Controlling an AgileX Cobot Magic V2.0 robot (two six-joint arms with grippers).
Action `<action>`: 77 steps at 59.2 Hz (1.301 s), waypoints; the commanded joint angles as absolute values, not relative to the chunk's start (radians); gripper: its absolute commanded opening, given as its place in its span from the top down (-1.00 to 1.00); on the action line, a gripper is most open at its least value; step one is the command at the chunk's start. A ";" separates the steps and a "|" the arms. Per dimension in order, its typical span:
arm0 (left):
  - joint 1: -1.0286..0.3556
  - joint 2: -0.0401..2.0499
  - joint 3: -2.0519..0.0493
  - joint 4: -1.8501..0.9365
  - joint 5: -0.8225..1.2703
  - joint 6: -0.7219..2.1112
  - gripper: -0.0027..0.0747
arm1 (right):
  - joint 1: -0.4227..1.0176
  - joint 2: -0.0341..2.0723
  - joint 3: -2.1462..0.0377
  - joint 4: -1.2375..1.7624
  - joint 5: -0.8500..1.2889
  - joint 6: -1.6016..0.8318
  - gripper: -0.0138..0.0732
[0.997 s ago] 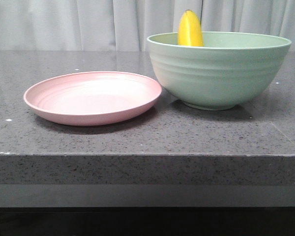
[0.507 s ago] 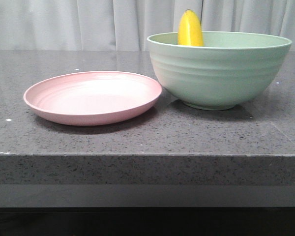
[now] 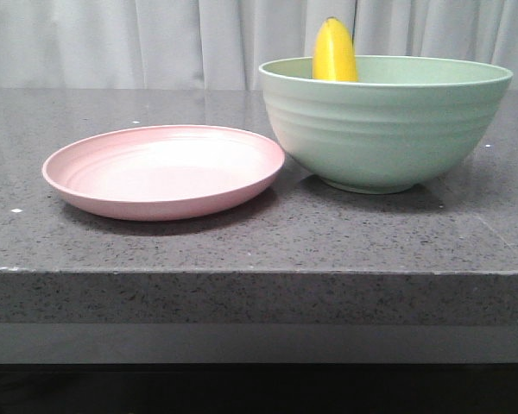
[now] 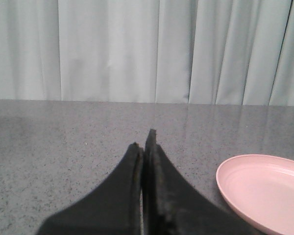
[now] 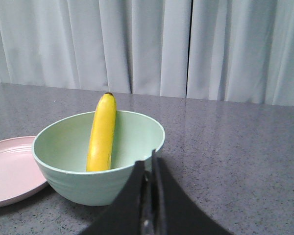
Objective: Transfer banana from pink plate to green bowl
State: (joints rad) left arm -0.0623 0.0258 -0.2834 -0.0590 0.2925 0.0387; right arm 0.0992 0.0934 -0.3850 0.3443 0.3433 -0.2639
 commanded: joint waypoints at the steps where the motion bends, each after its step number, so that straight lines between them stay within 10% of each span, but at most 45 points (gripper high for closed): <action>1: -0.061 -0.001 -0.259 -0.063 0.214 0.038 0.98 | 0.091 0.107 -0.407 0.350 0.270 -0.273 0.88; 77: -0.059 -0.024 0.012 -0.046 0.034 0.038 0.98 | 0.091 0.107 -0.407 0.350 0.278 -0.273 0.88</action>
State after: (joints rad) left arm -0.0606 -0.0038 0.0078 -0.0455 0.1237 0.0387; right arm 0.0992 0.0934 -0.3850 0.3443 0.3489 -0.2639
